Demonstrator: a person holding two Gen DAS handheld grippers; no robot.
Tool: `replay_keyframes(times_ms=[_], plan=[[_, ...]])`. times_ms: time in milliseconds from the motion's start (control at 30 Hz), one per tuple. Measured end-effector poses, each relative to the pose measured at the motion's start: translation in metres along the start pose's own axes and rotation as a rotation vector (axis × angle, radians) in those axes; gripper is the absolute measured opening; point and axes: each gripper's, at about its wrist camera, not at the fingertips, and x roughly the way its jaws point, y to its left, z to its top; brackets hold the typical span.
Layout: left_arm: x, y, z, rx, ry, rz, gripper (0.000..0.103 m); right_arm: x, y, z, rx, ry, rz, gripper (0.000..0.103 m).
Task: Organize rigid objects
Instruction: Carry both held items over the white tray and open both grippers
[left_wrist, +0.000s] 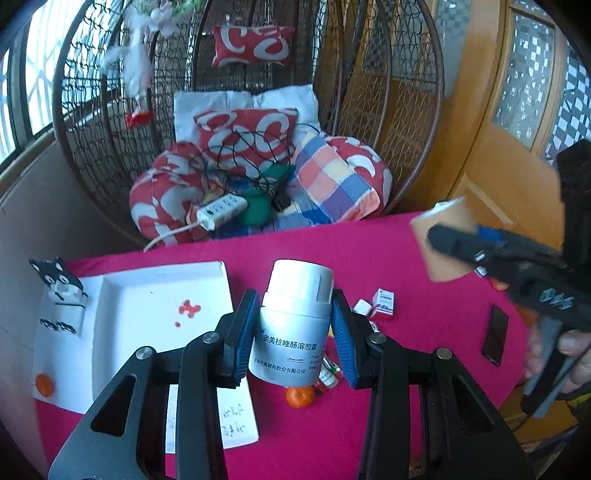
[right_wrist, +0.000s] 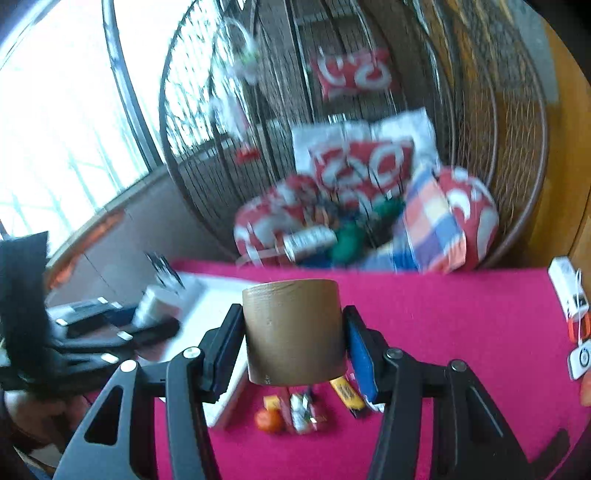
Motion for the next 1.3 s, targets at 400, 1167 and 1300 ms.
replay_keyframes(times_ms=[400, 1167, 1300], plan=[[-0.028, 0.043, -0.007, -0.053, -0.051, 0.029, 0.038, -0.006, 0.054, 0.005, -0.059, -0.063, 0.065, 0.054], [-0.060, 0.137, -0.034, -0.131, -0.076, 0.073, 0.038, 0.044, 0.146, -0.002, -0.151, 0.013, 0.159, 0.054], [-0.054, 0.152, -0.041, -0.130, -0.055, 0.093, 0.038, 0.068, 0.155, -0.007, -0.142, 0.066, 0.168, 0.054]])
